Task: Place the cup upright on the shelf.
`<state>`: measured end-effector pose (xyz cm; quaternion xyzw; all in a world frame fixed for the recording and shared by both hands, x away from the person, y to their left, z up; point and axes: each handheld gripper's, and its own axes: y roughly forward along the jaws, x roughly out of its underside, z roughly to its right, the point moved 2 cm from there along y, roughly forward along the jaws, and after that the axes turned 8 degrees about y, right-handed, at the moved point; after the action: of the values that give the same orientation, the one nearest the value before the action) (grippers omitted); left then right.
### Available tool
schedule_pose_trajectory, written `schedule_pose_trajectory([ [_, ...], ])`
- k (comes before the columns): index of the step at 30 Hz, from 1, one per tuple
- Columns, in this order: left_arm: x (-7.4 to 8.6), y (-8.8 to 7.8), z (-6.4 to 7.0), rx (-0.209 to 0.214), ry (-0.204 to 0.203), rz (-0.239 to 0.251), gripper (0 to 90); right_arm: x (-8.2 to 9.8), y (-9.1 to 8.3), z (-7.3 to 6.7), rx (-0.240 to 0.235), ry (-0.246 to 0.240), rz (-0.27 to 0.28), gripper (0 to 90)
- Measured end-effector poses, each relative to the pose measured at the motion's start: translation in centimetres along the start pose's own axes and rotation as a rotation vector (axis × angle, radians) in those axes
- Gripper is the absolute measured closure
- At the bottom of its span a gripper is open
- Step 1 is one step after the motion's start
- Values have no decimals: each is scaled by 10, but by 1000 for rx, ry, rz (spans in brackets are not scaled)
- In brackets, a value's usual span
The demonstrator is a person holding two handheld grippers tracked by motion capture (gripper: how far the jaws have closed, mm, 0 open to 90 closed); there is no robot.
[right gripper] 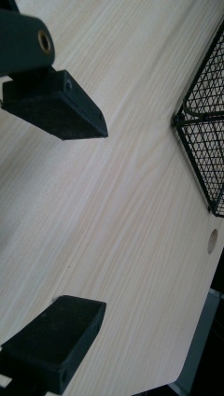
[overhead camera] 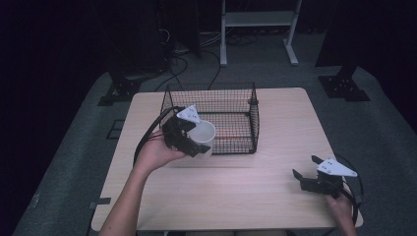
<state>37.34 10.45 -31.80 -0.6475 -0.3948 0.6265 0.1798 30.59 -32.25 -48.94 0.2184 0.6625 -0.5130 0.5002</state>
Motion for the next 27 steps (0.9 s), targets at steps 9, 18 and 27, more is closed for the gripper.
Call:
schedule_pose_trajectory([
  [9,-9,-1,-17,0,1,-17,210,0,0,0,-2,3,2,131],
  [18,-12,3,-40,-3,-18,-28,210,0,0,0,-1,0,6,131],
  [27,-24,6,-58,-26,-13,-45,210,0,0,1,-4,2,7,131],
])
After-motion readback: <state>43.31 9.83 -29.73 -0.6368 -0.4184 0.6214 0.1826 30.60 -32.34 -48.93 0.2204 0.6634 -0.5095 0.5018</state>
